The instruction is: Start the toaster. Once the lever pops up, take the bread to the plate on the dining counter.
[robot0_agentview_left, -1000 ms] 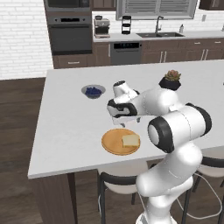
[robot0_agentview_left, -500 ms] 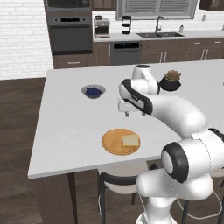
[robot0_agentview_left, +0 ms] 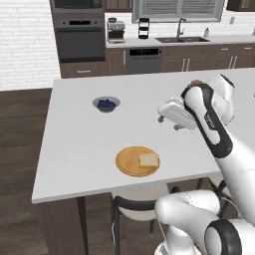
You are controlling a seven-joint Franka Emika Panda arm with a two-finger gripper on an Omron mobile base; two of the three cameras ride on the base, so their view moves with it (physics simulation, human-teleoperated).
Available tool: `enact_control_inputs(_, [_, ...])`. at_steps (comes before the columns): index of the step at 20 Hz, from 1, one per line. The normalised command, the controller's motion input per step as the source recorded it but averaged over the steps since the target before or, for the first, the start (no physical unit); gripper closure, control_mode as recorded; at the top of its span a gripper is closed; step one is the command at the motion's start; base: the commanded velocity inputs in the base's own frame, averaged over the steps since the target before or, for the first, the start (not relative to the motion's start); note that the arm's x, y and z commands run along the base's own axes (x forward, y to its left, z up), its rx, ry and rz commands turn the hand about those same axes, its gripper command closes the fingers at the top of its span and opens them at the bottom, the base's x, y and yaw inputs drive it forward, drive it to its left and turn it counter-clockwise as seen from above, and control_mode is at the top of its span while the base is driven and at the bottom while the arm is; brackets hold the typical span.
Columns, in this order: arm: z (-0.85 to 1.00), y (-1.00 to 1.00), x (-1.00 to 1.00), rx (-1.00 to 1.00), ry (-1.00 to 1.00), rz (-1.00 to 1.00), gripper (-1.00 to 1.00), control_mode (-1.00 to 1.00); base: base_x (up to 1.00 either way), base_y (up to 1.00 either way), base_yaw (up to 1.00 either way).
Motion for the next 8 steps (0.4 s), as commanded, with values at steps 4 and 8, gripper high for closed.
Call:
enact_control_inputs(4, [0.34, -0.05, -1.0, 0.68, -0.38, 0.0, -1.0, -1.0, 0.0, 0.0, 0.0])
enact_control_inputs(8, [0.52, 0.0, -0.97, 0.61, -0.5, 0.0, -1.0, -1.0, 0.0, 0.0, 0.0])
